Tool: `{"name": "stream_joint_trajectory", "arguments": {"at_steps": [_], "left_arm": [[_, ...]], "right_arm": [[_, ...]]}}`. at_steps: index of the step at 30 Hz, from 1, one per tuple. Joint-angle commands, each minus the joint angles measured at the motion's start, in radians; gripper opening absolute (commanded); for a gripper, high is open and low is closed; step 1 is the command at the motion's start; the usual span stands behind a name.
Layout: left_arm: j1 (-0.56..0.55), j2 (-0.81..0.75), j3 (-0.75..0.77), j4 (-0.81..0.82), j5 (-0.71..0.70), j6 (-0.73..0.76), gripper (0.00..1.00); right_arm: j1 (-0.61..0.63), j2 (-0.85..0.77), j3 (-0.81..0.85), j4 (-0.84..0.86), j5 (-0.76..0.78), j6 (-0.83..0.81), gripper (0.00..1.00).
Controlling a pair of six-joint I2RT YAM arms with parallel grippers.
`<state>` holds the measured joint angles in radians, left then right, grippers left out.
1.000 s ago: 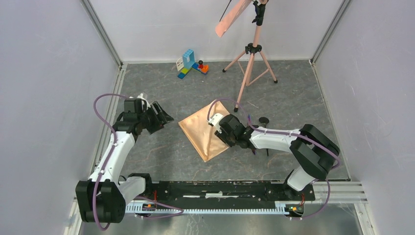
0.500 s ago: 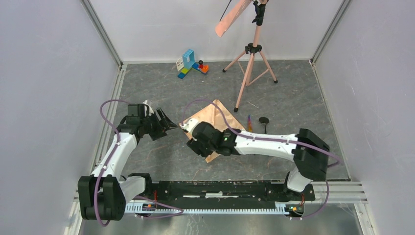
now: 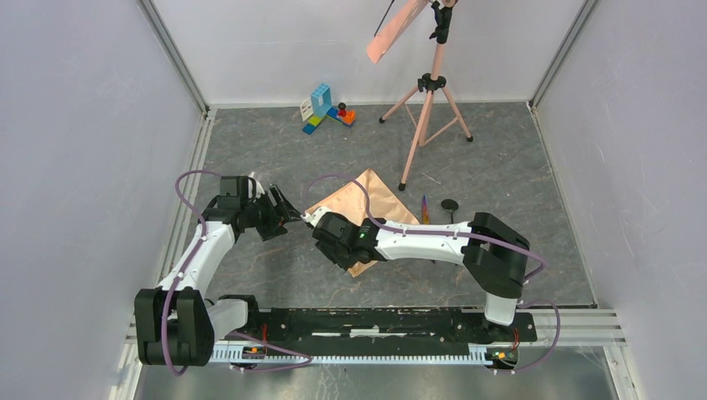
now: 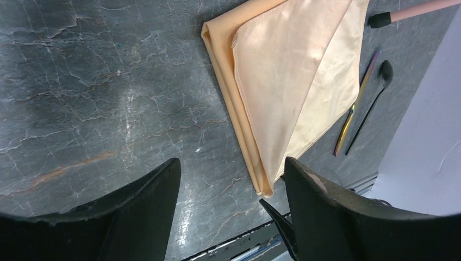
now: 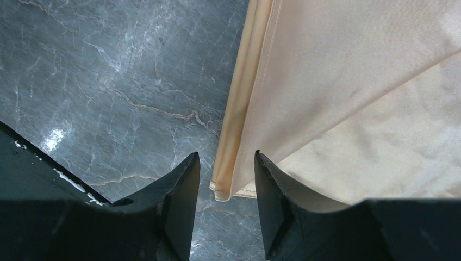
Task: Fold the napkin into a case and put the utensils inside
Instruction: Rotate the upper triangle-folded napkin at the center of the board, then pick up the upper triangle-folded napkin from the center of the board.
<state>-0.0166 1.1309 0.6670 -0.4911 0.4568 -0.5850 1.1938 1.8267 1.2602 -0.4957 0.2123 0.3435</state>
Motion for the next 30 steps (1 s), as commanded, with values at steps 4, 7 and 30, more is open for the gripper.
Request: {"name": "stream_joint_trajectory", "arguments": {"at_steps": [4, 7, 30], "left_arm": [[0.012, -0.003, 0.036, 0.033, 0.060, 0.037, 0.77], [0.015, -0.006, 0.034, 0.036, 0.067, 0.038, 0.77], [0.054, -0.006, 0.026, 0.045, 0.075, 0.032, 0.77]], "right_arm": [[0.004, 0.034, 0.061, -0.025, 0.027, 0.026, 0.47], [0.006, 0.044, 0.056, -0.026, 0.027, 0.023, 0.47], [0.051, 0.120, -0.025, 0.025, 0.128, -0.006, 0.49]]}}
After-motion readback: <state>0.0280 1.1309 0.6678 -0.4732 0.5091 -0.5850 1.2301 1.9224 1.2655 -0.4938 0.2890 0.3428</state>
